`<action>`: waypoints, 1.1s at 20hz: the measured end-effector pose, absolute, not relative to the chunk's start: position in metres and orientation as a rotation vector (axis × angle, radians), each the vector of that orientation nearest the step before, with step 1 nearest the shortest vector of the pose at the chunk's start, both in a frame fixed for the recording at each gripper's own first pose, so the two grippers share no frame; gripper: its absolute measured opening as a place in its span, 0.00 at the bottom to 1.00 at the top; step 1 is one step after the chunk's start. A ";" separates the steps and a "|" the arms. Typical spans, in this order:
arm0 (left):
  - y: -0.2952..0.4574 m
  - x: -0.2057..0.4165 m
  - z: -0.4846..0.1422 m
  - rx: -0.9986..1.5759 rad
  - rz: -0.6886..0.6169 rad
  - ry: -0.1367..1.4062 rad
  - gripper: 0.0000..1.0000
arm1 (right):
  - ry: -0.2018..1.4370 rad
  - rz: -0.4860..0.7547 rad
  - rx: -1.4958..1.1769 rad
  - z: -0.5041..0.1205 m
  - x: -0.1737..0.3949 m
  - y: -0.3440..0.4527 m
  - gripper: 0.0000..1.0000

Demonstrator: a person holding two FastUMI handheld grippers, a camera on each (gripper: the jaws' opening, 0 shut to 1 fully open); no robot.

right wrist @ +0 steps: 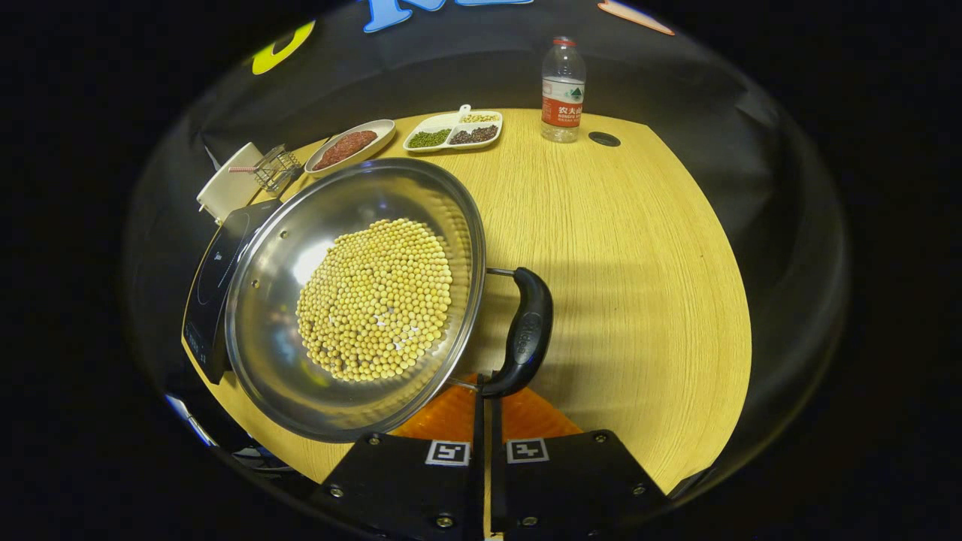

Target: First push the handle of the pot to place it horizontally, then grasp the pot with both hands and set it on the induction cooktop.

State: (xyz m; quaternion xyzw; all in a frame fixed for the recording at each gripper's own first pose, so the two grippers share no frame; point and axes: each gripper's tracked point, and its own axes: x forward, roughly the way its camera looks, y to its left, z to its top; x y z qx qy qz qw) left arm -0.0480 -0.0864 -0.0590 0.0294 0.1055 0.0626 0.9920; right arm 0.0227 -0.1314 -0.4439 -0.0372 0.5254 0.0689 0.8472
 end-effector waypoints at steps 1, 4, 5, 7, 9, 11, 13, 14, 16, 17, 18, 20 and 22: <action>-0.087 -0.048 -0.057 0.063 0.128 0.209 0.95 | 1.106 0.145 -0.083 -0.444 0.026 -0.133 0.04; -0.087 -0.050 -0.056 0.075 0.128 0.205 0.95 | 1.101 0.145 -0.098 -0.444 0.033 -0.133 0.04; -0.087 -0.049 -0.057 0.076 0.126 0.206 0.95 | 1.099 0.143 -0.105 -0.443 0.034 -0.134 0.04; -0.084 -0.048 -0.059 0.072 0.122 0.211 0.95 | 1.096 0.137 -0.110 -0.443 0.035 -0.134 0.04; -0.083 -0.044 -0.063 0.063 0.107 0.210 0.96 | 1.091 0.124 -0.102 -0.442 0.035 -0.135 0.04; -0.082 -0.036 -0.067 0.057 0.082 0.213 0.98 | 1.081 0.087 -0.100 -0.439 0.034 -0.142 0.04; -0.081 -0.027 -0.073 0.045 0.058 0.218 0.99 | 1.065 0.051 -0.096 -0.432 0.028 -0.149 0.04; -0.081 -0.023 -0.076 0.036 0.046 0.221 0.99 | 1.056 0.034 -0.090 -0.428 0.024 -0.152 0.04; -0.080 -0.015 -0.086 0.019 0.019 0.230 0.97 | 1.020 -0.004 -0.077 -0.417 0.016 -0.157 0.04; -0.080 -0.011 -0.091 0.015 0.005 0.238 0.97 | 1.000 -0.019 -0.077 -0.410 0.010 -0.160 0.04; -0.080 -0.006 -0.096 0.012 -0.006 0.242 0.97 | 0.981 -0.035 -0.079 -0.401 0.004 -0.162 0.04; -0.083 0.002 -0.107 0.012 -0.033 0.253 0.99 | 0.929 -0.050 -0.073 -0.386 -0.004 -0.161 0.32; -0.087 0.013 -0.121 0.014 -0.059 0.273 0.97 | 0.882 -0.061 -0.052 -0.371 -0.009 -0.157 0.80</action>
